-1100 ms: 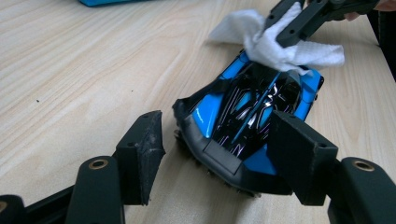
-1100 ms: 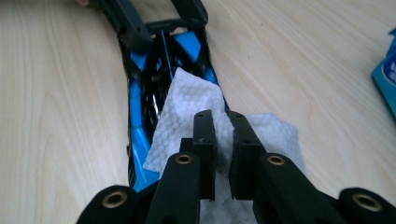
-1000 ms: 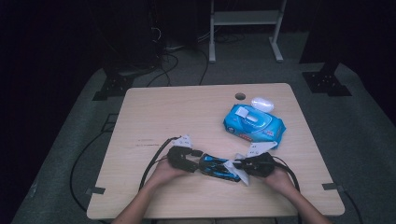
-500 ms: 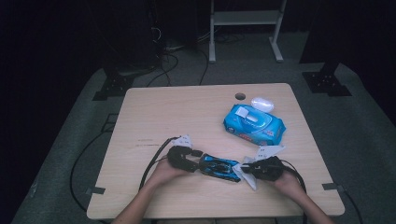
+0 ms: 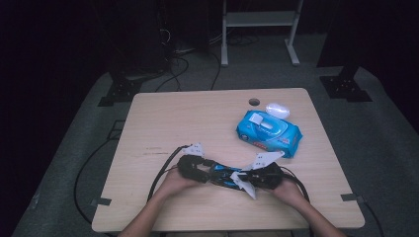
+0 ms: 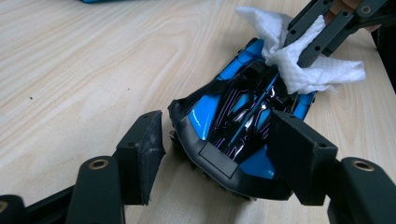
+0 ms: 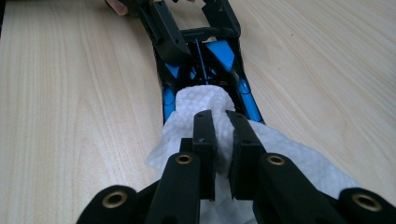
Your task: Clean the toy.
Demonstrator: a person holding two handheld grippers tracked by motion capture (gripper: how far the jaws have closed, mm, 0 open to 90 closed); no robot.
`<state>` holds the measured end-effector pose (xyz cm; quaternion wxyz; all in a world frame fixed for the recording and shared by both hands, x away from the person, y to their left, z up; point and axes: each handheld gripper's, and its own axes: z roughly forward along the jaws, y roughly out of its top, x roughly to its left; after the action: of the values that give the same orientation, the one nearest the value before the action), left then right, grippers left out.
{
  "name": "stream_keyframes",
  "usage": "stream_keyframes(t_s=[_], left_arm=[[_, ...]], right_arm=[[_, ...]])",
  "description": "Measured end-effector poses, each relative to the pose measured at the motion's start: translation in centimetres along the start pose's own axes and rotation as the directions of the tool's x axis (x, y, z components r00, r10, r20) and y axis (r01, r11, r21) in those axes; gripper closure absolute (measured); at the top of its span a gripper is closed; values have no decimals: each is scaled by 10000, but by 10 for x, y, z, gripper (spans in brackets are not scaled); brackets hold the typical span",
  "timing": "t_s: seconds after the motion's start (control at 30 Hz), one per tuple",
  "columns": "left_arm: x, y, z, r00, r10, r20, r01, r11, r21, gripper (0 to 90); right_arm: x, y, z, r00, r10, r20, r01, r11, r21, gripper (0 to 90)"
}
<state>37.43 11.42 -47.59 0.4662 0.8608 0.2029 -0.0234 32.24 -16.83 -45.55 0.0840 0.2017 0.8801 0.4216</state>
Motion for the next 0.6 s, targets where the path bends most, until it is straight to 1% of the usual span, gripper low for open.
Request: stream_keyframes(t_s=[0.03,0.07,0.17,0.2,0.23,0.3,0.33,0.4,0.43,0.47,0.5,0.53,0.57,0.6], left_arm=[[0,0,0,10000,34,-2,-34,10000,2,372],[0,0,0,10000,50,-5,-50,10000,9,372],[0,0,0,10000,7,34,-7,10000,13,378],[0,0,0,10000,-45,53,45,10000,22,378],[1,0,0,10000,-9,44,9,10000,58,378],[1,0,-1,9999,-134,1,134,9999,74,377],[1,0,-1,9998,-188,-21,188,9998,71,375],[2,0,-2,9994,-342,-6,342,9993,152,374],[2,0,-1,9992,-409,7,409,9991,144,375],[2,0,-1,9991,-425,16,425,9989,180,377],[1,0,-1,9987,-501,70,500,9986,185,380],[1,0,-1,9984,-548,101,546,9983,190,396],[1,1,-1,9983,-570,129,567,9982,206,404],[0,1,0,9982,-580,130,577,9981,216,413]], right_arm=[[-1,-1,-1,10000,48,-16,-48,10000,-4,824],[-2,-3,-3,10000,1,41,-1,10000,58,824],[-6,-10,-9,9998,111,168,-115,9997,229,823],[-8,-13,-11,9995,227,216,-233,9994,272,823],[-11,-16,-14,9989,411,208,-416,9988,263,819],[-16,-21,-18,9975,609,366,-621,9975,329,811],[-19,-23,-19,9966,742,352,-753,9967,306,798],[-24,-26,-20,9928,1187,130,-1190,9927,219,772],[-26,-26,-19,9919,1271,40,-1271,9917,213,747],[-27,-26,-18,9906,1366,69,-1367,9904,208,695],[-29,-26,-18,9888,1489,88,-1491,9885,232,664],[-33,-26,-18,9858,1678,-33,-1676,9854,289,628],[-34,-26,-17,9838,1791,-60,-1788,9835,279,586],[-37,-27,-17,9807,1955,-92,-1951,9803,307,563]])
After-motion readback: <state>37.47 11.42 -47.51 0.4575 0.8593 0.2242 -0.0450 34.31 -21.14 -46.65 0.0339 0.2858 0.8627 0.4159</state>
